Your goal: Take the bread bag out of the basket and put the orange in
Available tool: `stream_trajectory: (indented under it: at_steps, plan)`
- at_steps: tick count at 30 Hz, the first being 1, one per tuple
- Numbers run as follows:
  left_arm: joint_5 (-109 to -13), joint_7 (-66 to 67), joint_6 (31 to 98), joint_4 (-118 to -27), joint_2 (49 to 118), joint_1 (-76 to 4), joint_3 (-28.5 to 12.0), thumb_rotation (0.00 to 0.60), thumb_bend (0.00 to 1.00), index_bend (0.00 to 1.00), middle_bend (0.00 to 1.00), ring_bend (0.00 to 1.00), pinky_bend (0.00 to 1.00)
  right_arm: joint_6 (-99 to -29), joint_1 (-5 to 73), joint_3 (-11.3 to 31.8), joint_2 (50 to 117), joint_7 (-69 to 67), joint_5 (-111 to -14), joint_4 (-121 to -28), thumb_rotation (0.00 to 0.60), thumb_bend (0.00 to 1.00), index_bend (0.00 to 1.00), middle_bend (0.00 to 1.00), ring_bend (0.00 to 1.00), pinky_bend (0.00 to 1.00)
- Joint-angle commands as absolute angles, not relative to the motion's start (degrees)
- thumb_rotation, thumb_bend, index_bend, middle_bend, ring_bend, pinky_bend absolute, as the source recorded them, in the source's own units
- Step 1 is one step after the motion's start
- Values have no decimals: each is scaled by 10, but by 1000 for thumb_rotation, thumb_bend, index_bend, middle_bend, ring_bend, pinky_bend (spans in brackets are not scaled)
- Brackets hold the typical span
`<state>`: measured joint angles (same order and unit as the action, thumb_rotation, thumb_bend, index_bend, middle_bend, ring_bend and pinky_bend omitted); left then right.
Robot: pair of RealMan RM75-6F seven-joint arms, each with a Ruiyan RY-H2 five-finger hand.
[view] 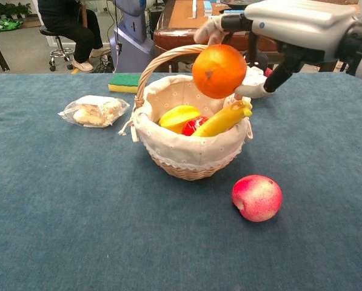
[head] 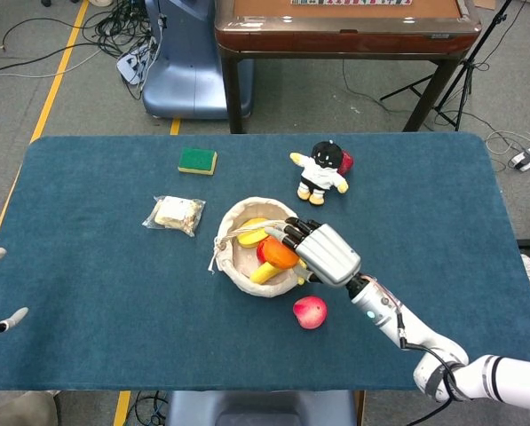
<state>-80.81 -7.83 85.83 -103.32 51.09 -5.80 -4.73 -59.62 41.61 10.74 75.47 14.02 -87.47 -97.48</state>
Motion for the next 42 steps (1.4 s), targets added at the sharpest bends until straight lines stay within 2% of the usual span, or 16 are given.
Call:
stream_trajectory:
  at_steps: [1,9,13,24,30,42]
  plan:
    - [-807,-80,858,-1032,510,-58,-48,600,135,199,177,84,164,-603,415,106,753,140,-881,-978,600,313,19,74,77,340]
    - [-807,-82,853,-1031,510,-61,-53,600,135,199,177,84,164,-625,400,100,721,142,-885,-998,600,313,18,68,73,334]
    - [-809,-81,850,-1031,507,-61,-55,600,135,199,177,84,164,-660,371,88,685,144,-895,-1014,600,313,18,78,73,334]
    - [-811,-54,847,-1017,524,-64,-54,600,135,199,177,84,164,-793,225,41,582,115,-860,-1004,600,313,52,144,81,334]
    - [-818,-46,847,-1010,536,-66,-53,600,135,199,177,84,163,-847,152,23,559,75,-827,-971,600,313,66,153,87,334]
    - [-833,-23,850,-1010,554,-65,-46,600,135,199,177,84,158,-887,71,8,567,5,-808,-918,600,313,95,171,103,335]
